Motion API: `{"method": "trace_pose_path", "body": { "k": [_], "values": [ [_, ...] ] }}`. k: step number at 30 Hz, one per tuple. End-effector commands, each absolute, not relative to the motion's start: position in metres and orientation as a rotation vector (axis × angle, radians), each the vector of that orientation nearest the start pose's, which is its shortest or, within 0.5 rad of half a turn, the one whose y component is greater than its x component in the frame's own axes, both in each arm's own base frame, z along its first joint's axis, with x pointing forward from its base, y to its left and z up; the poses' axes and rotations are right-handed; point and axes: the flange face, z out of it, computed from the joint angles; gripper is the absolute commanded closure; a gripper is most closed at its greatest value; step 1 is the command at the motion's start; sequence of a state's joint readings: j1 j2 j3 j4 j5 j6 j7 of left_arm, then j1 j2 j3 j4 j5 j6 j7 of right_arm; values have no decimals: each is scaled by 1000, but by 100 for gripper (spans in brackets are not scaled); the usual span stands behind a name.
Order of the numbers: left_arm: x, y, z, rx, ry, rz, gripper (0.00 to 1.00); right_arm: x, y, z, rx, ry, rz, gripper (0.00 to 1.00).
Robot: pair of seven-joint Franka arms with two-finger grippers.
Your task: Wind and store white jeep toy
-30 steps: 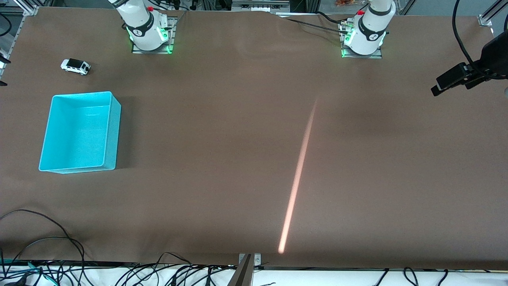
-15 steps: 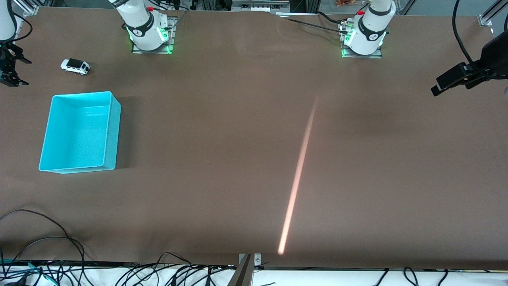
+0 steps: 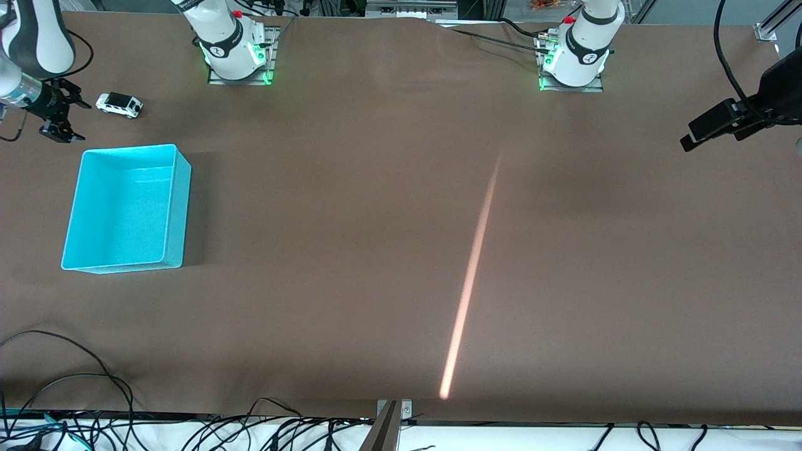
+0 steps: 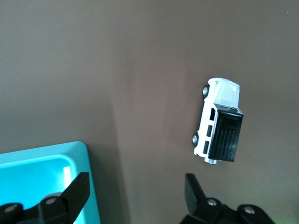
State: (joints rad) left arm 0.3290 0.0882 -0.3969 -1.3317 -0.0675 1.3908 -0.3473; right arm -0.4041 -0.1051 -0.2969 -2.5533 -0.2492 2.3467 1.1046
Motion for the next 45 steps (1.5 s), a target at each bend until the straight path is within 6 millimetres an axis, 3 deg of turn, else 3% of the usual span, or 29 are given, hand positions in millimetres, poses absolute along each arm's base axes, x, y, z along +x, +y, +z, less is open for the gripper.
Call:
{"method": "trace_pose_path", "body": {
  "k": [1, 10, 30, 36, 45],
  "values": [
    [555, -34, 681, -3198, -399, 64, 0, 307, -280, 289, -2256, 2417, 117, 10],
    [555, -34, 681, -3199, -401, 64, 0, 271, -290, 274, -2283, 2450, 139, 7],
    [554, -34, 682, -3200, -401, 62, 0, 253, -270, 238, -2252, 2432, 108, 4],
    [555, -36, 681, -3204, -396, 65, 0, 235, -276, 229, -2252, 2438, 97, 3],
    [555, -36, 681, -3204, -396, 65, 0, 193, -309, 223, -2303, 2452, 19, 3]
  ]
}}
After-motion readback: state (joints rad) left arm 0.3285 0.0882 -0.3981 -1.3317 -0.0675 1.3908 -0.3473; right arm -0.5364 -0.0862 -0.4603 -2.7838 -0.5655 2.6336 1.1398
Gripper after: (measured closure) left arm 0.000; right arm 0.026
